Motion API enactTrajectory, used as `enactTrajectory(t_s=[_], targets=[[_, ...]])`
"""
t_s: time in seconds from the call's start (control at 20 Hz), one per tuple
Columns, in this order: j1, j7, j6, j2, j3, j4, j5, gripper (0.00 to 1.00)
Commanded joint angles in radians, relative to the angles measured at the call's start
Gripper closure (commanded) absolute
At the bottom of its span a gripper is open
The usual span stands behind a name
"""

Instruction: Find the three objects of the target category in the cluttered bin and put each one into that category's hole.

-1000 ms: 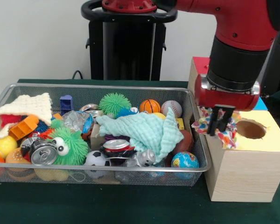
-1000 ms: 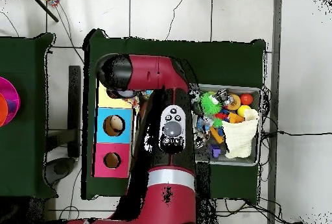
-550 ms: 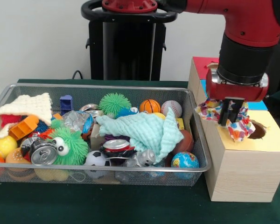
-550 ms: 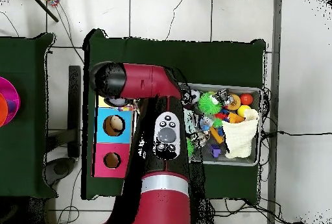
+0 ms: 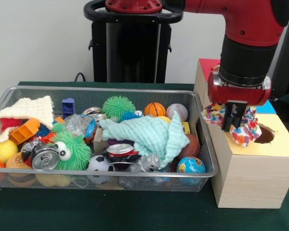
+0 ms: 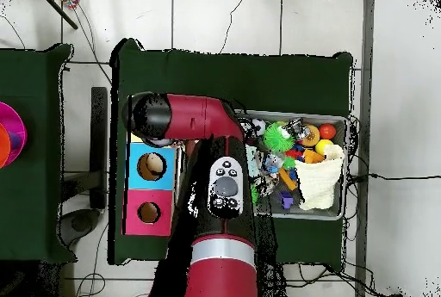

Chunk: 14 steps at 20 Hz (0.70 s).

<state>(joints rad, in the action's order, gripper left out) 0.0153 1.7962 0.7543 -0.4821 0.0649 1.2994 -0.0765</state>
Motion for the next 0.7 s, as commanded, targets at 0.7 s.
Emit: enactTrajectory(t_s=[0.7], targets=[[0.067,0.251,-0.129,0.109,-0.006,0.011,-0.054,1.00]])
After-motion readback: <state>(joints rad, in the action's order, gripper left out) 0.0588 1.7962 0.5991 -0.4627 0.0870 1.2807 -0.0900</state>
